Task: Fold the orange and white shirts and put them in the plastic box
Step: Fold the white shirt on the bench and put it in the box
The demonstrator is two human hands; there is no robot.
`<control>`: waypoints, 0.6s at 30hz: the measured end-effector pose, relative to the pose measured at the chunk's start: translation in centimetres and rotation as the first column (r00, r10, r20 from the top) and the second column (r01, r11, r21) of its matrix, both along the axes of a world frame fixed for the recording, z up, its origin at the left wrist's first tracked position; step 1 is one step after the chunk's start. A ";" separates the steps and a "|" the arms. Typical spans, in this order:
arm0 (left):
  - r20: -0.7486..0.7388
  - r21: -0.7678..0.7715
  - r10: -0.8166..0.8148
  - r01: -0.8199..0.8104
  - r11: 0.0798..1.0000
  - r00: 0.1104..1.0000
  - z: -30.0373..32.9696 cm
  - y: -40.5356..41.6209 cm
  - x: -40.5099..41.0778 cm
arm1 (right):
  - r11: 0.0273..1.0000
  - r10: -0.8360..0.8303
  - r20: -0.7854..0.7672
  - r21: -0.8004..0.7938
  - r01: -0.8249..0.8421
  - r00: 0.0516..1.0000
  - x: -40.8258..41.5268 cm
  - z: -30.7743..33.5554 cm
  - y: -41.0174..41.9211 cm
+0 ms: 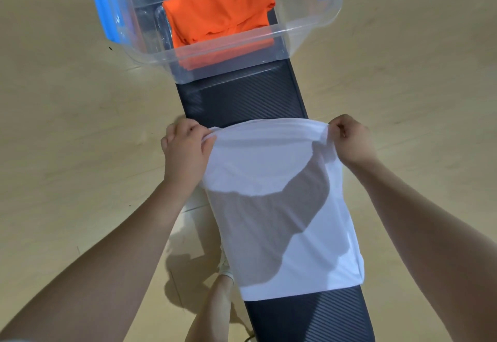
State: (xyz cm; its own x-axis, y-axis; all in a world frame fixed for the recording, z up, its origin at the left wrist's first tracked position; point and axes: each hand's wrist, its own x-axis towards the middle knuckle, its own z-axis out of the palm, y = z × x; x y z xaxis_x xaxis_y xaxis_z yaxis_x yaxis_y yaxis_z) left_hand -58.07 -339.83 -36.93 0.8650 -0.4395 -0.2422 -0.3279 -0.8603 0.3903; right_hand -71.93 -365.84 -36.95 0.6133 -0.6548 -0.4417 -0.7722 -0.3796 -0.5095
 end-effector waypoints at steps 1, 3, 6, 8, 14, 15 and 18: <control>-0.022 0.024 0.037 -0.037 0.999 0.999 0.1 -0.2 0.3 | 0.999 0.000 -0.020 -0.032 -0.001 1.000 0.3 -0.1 0.0; -0.063 0.058 0.032 -0.028 0.998 0.998 0.2 -0.4 0.8 | 0.997 0.066 -0.052 0.031 -0.065 0.996 0.7 -0.1 0.2; -0.068 0.133 -0.116 0.124 0.983 0.991 0.2 -0.3 1.1 | 0.938 0.222 -0.056 0.285 -0.198 0.973 1.5 0.8 0.6; -0.068 0.200 -0.171 0.181 0.963 0.983 0.3 -0.1 1.5 | 0.890 0.355 -0.089 0.339 -0.306 0.931 2.0 0.8 0.4; -0.163 0.220 -0.190 0.223 0.950 0.968 0.7 -0.2 2.8 | 0.882 0.459 -0.244 0.242 -0.404 0.854 2.8 0.1 -1.2; -0.194 0.178 -0.175 0.210 0.961 0.965 0.8 -0.1 2.7 | 0.879 0.475 -0.278 0.198 -0.434 0.835 2.8 0.2 -1.6; -0.354 0.000 -0.079 0.085 0.996 0.932 2.1 0.2 2.7 | 0.847 0.526 -0.333 0.116 -0.520 0.783 2.2 1.2 -2.0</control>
State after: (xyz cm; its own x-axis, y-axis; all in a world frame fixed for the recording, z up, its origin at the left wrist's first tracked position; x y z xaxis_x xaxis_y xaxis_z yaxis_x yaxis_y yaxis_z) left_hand -55.40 -339.60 -34.85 0.6834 -0.4991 -0.5329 -0.2408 -0.8431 0.4808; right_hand -69.78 -367.86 -35.74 0.6688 -0.2681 -0.6934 -0.5818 -0.7694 -0.2637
